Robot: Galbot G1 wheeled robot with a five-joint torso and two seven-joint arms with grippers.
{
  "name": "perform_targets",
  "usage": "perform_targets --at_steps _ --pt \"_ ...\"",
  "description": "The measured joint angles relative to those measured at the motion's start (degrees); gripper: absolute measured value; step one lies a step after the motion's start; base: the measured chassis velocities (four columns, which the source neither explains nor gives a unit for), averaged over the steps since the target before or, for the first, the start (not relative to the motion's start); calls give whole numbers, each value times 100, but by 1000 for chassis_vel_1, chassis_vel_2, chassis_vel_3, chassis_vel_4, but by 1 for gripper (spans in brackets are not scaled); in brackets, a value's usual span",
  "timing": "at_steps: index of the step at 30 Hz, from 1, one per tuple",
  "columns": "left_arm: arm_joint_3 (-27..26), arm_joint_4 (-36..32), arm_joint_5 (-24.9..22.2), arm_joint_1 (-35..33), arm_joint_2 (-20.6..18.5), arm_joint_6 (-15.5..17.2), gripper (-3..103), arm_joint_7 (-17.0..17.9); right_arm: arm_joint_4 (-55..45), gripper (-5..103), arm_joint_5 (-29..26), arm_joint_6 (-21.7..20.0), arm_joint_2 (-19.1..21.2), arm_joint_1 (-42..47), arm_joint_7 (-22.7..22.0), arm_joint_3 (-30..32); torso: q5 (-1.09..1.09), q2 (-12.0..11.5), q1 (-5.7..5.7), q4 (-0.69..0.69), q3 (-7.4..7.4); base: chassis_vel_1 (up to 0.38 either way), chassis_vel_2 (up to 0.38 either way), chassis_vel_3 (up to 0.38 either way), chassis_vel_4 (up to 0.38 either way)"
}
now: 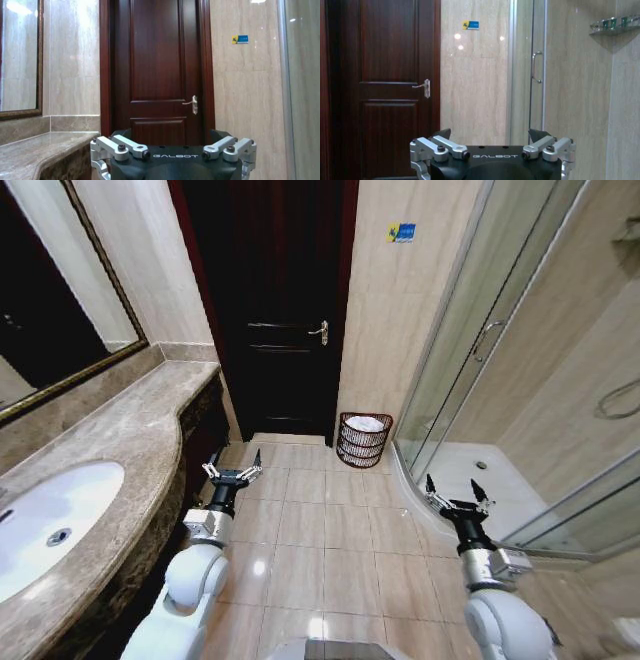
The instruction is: Discard the used towel into the hamper.
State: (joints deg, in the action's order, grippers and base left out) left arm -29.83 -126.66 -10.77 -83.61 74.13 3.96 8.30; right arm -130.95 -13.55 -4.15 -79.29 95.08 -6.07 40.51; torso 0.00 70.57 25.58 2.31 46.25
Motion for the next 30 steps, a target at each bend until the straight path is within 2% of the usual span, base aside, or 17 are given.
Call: perform_targets --at_steps 30 --pt "0 0 1 0 0 0 100 0 0 100 0 0 0 0 0 0 0 0 0 0 0 0 0 0 0"
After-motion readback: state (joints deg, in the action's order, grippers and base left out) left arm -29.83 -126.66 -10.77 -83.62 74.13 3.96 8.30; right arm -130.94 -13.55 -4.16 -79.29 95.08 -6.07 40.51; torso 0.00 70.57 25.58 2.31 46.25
